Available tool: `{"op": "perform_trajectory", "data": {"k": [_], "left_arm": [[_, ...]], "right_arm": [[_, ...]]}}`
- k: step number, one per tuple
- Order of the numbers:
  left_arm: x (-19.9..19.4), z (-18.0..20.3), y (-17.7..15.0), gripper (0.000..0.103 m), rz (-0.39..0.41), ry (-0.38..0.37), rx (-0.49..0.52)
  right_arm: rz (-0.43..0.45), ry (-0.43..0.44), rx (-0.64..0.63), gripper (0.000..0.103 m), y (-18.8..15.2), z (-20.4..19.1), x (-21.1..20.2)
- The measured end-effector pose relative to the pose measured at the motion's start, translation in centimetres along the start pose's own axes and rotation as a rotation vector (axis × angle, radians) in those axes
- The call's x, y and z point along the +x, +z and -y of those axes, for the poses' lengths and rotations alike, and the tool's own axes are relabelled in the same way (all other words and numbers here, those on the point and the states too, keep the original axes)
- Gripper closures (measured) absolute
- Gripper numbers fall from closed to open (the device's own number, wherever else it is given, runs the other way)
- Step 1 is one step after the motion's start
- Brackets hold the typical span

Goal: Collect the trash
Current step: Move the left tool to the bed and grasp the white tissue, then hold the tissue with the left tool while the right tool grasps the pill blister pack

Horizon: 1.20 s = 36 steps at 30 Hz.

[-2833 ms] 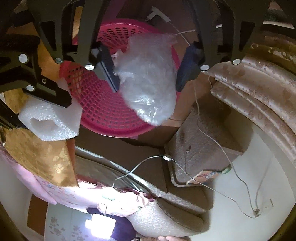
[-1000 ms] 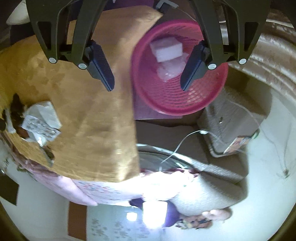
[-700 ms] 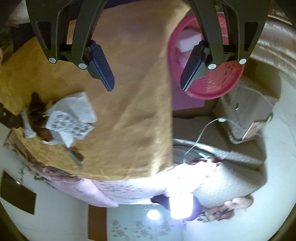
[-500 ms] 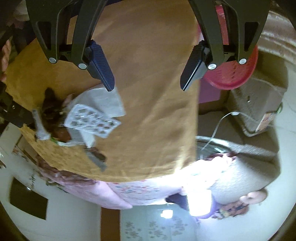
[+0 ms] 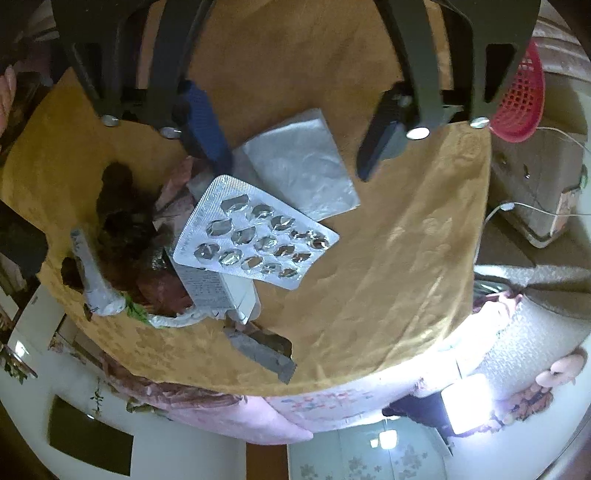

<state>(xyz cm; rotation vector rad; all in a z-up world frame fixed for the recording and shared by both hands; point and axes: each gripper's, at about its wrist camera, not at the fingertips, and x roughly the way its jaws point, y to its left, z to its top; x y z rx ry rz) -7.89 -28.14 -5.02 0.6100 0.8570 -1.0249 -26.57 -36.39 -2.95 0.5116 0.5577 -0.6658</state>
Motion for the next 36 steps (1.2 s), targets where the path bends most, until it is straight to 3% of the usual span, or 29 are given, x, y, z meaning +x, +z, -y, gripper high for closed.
{"op": "perform_trajectory", "data": {"k": [3, 7, 9, 19, 26, 36], "left_arm": [[0.0, -0.3, 0.0, 0.054, 0.003, -0.008, -0.014], [-0.6, -0.7, -0.4, 0.087, 0.007, -0.010, -0.008], [-0.9, -0.8, -0.7, 0.092, 0.009, -0.015, -0.005], [-5.8, -3.4, -2.3, 0.094, 0.088, -0.042, -0.062], [-9.3, -6.0, -3.8, 0.094, 0.142, 0.009, -0.102], [-11.5, -8.8, -5.9, 0.094, 0.193, 0.084, -0.157]], "right_arm": [[0.000, 0.002, 0.008, 0.011, 0.0, 0.3, 0.0], [-0.003, 0.007, 0.008, 0.011, -0.1, 0.3, 0.0], [-0.006, 0.012, 0.007, 0.011, -0.2, 0.2, 0.0], [-0.009, 0.044, -0.024, 0.011, -0.5, -1.4, -0.3], [-0.020, 0.085, -0.085, 0.011, -0.5, -3.7, -0.1], [-0.063, 0.191, -0.292, 0.011, 1.1, -10.3, 2.8]]}}
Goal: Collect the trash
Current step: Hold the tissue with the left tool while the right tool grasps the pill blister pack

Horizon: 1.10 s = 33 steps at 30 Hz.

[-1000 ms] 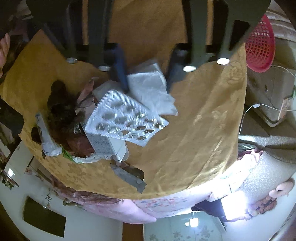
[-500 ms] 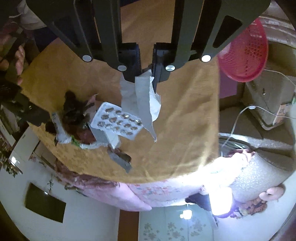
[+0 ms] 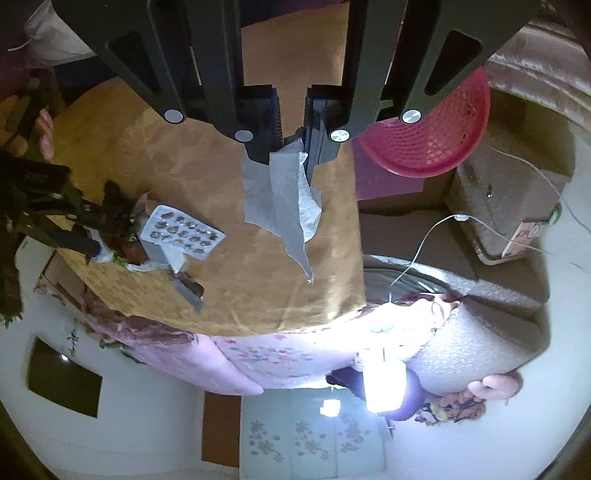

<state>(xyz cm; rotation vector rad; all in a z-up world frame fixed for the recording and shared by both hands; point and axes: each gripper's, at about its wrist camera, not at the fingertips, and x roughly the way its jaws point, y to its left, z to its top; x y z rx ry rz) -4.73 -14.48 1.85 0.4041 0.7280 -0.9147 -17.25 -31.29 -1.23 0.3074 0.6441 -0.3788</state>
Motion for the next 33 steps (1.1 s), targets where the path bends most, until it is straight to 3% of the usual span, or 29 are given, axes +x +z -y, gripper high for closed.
{"op": "perform_trajectory", "data": {"k": [6, 14, 22, 26, 33], "left_arm": [[0.1, -1.5, -0.3, 0.094, -0.003, 0.000, -0.043], [0.0, -2.1, -0.4, 0.094, 0.001, -0.003, -0.050], [-0.2, -2.1, -0.6, 0.094, 0.001, -0.014, -0.055], [-0.2, -2.2, -0.6, 0.094, 0.001, -0.016, -0.056], [-0.1, -1.9, -0.7, 0.094, -0.001, -0.020, -0.051]], "right_arm": [[-0.060, 0.052, -0.084, 0.011, 2.1, -1.8, 3.2], [-0.183, 0.088, -0.091, 0.011, 2.9, -1.9, 8.2], [-0.238, 0.148, -0.117, 0.013, 1.8, -3.4, 8.1], [-0.246, 0.220, -0.091, 0.013, 1.3, -4.1, 7.2], [-0.254, 0.180, -0.151, 0.013, 1.8, -3.8, 6.9]]}}
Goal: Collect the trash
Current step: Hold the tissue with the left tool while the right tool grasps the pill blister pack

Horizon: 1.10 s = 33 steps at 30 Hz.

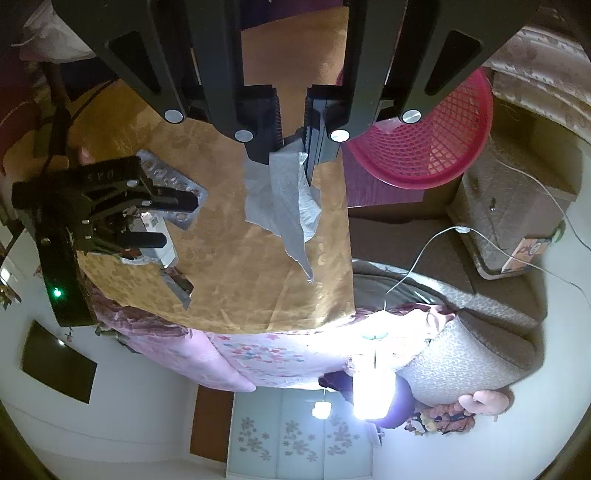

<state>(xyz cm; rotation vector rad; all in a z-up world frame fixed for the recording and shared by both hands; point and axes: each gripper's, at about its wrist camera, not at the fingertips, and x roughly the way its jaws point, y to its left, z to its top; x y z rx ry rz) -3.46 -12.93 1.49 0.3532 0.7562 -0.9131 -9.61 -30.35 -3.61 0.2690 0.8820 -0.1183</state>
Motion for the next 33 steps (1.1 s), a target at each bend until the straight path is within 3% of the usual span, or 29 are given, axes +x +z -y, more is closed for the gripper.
{"op": "perform_trajectory", "data": {"k": [7, 14, 19, 22, 26, 30, 33], "left_arm": [[0.1, 0.1, 0.1, 0.094, -0.007, 0.000, -0.002], [0.2, 0.3, 0.0, 0.094, -0.011, -0.005, 0.004], [0.2, 0.4, -0.2, 0.094, -0.012, -0.007, 0.005], [0.1, 0.4, -0.1, 0.094, -0.013, -0.006, 0.011], [0.1, 0.6, -0.2, 0.094, -0.014, -0.007, 0.010], [0.1, 0.7, -0.2, 0.094, -0.014, -0.006, 0.012], [0.1, 0.7, -0.2, 0.094, -0.013, -0.003, 0.013]], "right_arm": [[-0.034, 0.012, -0.056, 0.013, -1.9, -1.5, -0.2], [-0.023, 0.058, 0.004, 0.013, -3.5, -2.4, -0.9], [-0.017, -0.041, 0.016, 0.014, -4.5, -2.2, -1.1], [-0.013, -0.043, 0.043, 0.022, -5.1, -1.6, -0.7], [0.017, -0.081, 0.019, 0.043, -5.5, -2.0, -0.9], [0.039, -0.125, -0.011, 0.054, -6.1, -2.1, -1.1], [0.044, -0.123, -0.004, 0.055, -6.1, -1.9, -1.0]]}}
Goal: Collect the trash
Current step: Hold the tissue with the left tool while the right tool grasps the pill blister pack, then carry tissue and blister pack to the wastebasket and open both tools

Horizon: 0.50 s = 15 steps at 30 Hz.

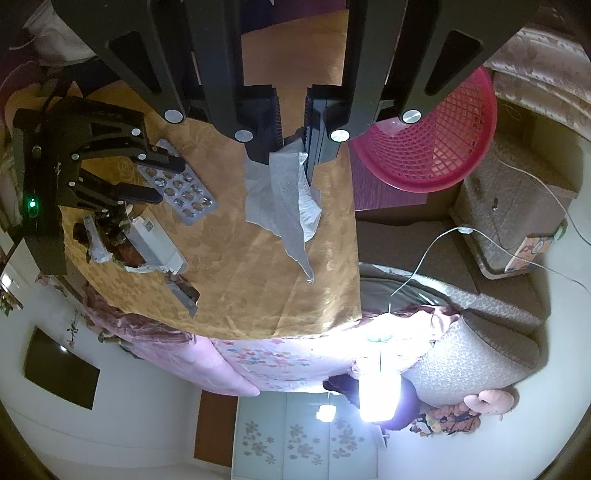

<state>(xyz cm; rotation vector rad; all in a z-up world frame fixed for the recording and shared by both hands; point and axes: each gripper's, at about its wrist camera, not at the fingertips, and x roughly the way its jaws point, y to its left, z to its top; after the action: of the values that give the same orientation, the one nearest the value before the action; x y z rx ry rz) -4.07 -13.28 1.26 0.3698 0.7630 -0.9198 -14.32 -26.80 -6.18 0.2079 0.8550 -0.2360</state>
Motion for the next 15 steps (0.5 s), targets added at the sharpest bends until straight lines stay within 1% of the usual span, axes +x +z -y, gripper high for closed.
{"op": "perform_trajectory", "data": {"k": [4, 11, 15], "left_arm": [[-0.1, 0.1, 0.0, 0.094, 0.004, 0.008, 0.001], [-0.5, -0.4, 0.2, 0.094, 0.020, 0.021, -0.013], [-1.1, -1.0, 0.5, 0.094, 0.033, 0.032, -0.021]], "right_arm": [[0.008, 0.025, 0.027, 0.055, 0.1, 0.2, -0.1], [0.059, 0.039, 0.030, 0.055, 0.8, -0.3, -1.2], [0.067, 0.046, 0.029, 0.055, 1.2, -0.7, -1.3]]}}
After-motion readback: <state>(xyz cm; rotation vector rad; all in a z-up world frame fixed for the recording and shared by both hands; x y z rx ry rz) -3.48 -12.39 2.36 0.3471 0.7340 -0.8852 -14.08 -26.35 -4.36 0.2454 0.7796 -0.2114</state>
